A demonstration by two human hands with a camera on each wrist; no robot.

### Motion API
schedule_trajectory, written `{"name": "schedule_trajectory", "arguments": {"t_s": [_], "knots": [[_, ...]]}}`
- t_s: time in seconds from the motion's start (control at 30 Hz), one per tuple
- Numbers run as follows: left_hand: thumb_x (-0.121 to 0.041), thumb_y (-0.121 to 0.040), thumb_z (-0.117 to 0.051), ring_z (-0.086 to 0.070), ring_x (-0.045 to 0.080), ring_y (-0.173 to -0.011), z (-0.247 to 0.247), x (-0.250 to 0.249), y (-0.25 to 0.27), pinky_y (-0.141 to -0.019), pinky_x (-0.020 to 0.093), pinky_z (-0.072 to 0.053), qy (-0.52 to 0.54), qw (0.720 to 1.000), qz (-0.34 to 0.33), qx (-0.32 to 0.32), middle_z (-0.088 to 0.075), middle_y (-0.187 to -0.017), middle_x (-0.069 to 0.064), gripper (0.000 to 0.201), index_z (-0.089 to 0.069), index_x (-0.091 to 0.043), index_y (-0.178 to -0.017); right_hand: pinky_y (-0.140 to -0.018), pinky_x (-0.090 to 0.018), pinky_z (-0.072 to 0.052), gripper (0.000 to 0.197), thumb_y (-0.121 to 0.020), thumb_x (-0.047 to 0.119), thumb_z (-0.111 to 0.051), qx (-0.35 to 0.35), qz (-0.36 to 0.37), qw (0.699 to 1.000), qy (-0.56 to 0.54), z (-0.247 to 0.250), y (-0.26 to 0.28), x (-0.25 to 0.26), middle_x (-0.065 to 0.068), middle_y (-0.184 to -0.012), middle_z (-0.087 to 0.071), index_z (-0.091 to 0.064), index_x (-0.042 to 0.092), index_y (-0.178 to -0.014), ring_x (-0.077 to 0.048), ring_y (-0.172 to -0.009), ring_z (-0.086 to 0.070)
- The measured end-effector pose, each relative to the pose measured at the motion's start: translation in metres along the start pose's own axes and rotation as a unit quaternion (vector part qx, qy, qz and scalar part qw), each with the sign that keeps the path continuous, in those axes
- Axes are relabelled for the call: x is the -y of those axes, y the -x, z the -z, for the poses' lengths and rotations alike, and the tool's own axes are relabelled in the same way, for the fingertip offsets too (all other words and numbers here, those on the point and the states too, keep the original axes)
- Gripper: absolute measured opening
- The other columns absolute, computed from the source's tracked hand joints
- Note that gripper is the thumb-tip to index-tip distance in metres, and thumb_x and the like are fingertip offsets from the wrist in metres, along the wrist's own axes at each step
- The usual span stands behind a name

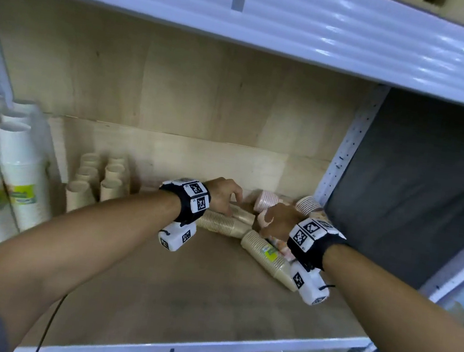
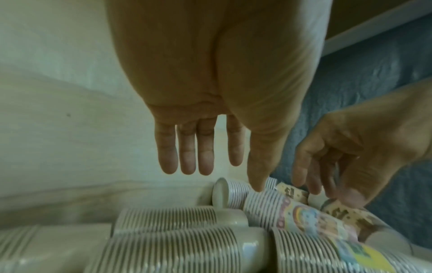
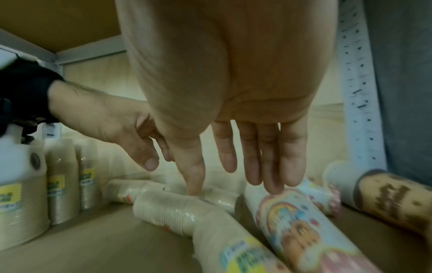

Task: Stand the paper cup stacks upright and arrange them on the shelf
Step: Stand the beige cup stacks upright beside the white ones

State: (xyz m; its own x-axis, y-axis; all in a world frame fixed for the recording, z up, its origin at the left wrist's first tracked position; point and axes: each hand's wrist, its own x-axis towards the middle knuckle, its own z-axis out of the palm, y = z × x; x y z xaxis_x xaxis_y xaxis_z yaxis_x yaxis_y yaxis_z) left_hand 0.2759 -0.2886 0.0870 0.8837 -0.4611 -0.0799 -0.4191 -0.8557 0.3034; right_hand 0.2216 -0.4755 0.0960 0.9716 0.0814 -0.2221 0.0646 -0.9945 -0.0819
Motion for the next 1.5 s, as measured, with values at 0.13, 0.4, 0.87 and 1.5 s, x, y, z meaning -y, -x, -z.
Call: {"name": "schedule_trajectory", "arguments": {"t_s": [0.13, 0.4, 0.87, 1.5], "knots": [[-0.024, -0.081, -0.076, -0.057, 0.019, -0.106, -0.028, -0.002, -0.013, -0.077, 0.023, -0.041, 0.001, 1.0, -0.002, 0.012, -0.056, -0.119, -0.001, 0.043, -0.062, -0.024, -0.122, -0.108, -0.034, -0.038, 0.068, -0.086, 0.042, -0.069, 0.024, -0.058, 0.998, -0.021, -0.029, -0.001, -0.023, -0.013, -0.146, -0.045, -0.049, 0.008, -0.141, -0.029, -0.136, -0.042], [-0.024, -0.077, -0.078, -0.057, 0.02, -0.107, -0.062, 0.005, -0.025, -0.083, 0.025, -0.045, -0.021, 1.0, 0.015, 0.008, -0.057, -0.121, 0.0, 0.049, -0.061, -0.023, -0.124, -0.091, -0.033, -0.046, 0.05, -0.08, 0.037, -0.075, 0.029, -0.071, 0.996, -0.036, -0.057, 0.009, -0.042, -0.014, -0.123, -0.064, -0.064, 0.009, -0.121, -0.031, -0.114, -0.06], [-0.023, -0.073, -0.079, -0.056, 0.021, -0.109, -0.072, 0.008, -0.025, -0.079, 0.028, -0.043, -0.108, 0.994, -0.001, 0.009, -0.06, -0.122, -0.001, 0.054, -0.056, -0.026, -0.121, -0.093, -0.03, -0.044, 0.061, -0.077, 0.035, -0.08, 0.041, -0.062, 0.996, -0.056, -0.078, 0.008, -0.055, -0.012, -0.129, -0.059, -0.057, 0.012, -0.129, -0.03, -0.12, -0.056], [-0.039, -0.07, -0.078, -0.06, 0.022, -0.098, -0.022, 0.015, -0.006, -0.083, 0.034, -0.052, 0.008, 1.0, 0.016, -0.019, -0.062, -0.114, 0.0, 0.059, -0.053, -0.02, -0.12, -0.078, -0.031, -0.047, 0.047, -0.072, 0.038, -0.08, 0.017, -0.03, 0.999, -0.024, -0.005, -0.017, -0.026, -0.002, -0.094, -0.058, -0.07, 0.012, -0.11, -0.019, -0.085, -0.053]]}}
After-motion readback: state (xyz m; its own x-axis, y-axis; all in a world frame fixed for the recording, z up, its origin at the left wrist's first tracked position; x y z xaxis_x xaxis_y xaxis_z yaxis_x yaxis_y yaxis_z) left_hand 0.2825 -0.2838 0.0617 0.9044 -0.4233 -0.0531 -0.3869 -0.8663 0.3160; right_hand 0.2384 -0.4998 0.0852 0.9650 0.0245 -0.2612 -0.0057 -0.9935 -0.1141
